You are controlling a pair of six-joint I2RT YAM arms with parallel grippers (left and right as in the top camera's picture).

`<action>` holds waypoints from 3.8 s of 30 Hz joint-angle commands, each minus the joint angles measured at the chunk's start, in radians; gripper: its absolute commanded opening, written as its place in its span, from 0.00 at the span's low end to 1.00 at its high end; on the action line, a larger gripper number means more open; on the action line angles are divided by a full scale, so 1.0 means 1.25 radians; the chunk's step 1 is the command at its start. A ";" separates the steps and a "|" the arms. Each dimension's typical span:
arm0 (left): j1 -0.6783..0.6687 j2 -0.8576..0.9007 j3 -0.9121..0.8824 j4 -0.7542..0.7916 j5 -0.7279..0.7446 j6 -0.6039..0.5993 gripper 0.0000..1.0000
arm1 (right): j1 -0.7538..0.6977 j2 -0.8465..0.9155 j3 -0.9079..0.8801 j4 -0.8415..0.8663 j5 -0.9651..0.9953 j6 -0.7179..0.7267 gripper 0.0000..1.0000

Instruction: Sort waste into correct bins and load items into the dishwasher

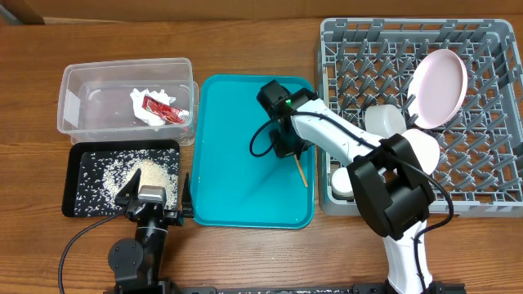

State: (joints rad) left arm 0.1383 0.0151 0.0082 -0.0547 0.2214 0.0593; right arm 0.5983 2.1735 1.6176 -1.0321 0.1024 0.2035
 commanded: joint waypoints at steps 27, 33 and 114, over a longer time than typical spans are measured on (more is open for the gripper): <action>0.005 -0.007 -0.003 0.000 0.006 0.006 1.00 | -0.218 -0.310 0.116 -0.013 0.003 0.005 0.50; 0.005 -0.007 -0.003 0.000 0.006 0.006 1.00 | -0.099 -0.562 0.116 -0.109 -0.053 0.005 1.00; 0.005 -0.007 -0.003 0.000 0.006 0.006 1.00 | -0.432 -1.736 -1.288 0.768 -0.167 -0.205 1.00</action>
State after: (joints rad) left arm 0.1383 0.0151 0.0082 -0.0547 0.2214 0.0597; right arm 0.0643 0.0139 0.0181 -0.0750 -0.1066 -0.0494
